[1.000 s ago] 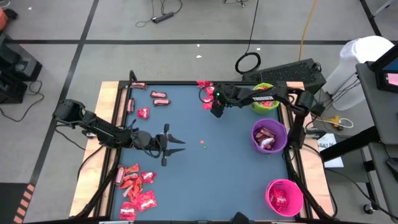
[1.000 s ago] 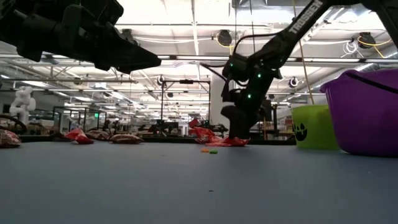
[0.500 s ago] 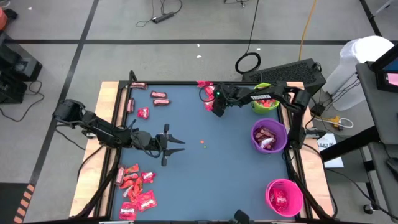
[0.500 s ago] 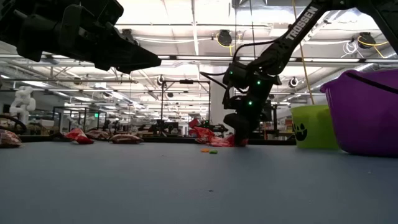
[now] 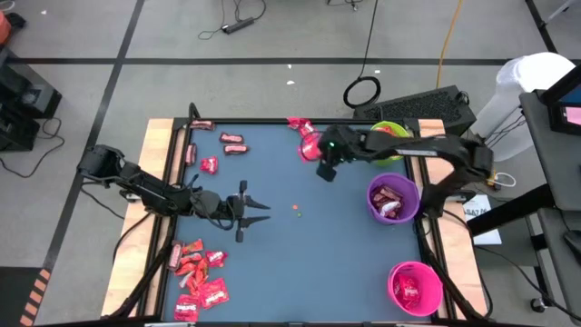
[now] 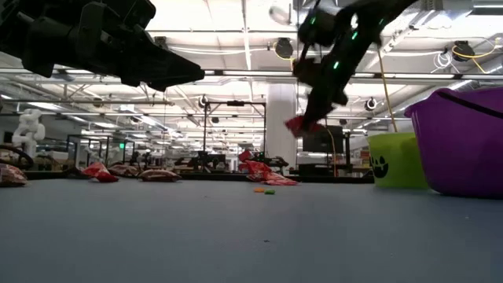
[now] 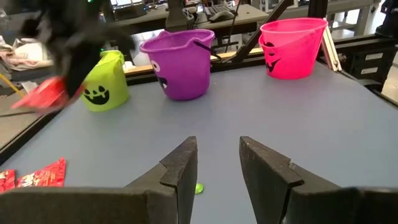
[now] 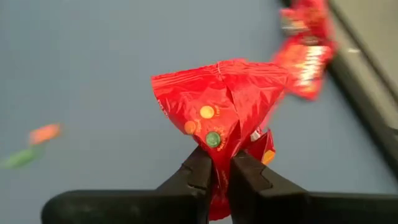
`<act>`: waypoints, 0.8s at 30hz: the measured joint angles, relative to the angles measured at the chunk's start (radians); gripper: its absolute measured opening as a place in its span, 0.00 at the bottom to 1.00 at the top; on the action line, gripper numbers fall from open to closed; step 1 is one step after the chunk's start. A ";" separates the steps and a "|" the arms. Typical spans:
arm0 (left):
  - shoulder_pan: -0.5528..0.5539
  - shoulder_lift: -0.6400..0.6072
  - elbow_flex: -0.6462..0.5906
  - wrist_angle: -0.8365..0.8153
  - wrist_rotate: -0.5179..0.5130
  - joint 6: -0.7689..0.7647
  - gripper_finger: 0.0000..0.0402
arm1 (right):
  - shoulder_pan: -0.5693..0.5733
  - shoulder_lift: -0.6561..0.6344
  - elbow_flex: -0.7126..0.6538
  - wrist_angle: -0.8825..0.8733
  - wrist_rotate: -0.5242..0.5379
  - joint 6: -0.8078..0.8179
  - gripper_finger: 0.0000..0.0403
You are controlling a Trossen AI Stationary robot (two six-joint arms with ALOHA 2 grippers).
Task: Organize candy in baskets
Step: Put the red candy pack into the pink bucket
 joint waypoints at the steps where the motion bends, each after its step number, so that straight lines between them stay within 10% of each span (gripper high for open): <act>1: 0.000 0.000 0.000 -0.002 0.000 0.003 0.32 | 0.025 -0.034 0.000 -0.034 -0.022 0.014 0.06; 24: -0.001 0.000 0.000 0.000 -0.002 -0.004 0.32 | 0.350 -0.515 0.000 -0.788 -0.111 0.562 0.06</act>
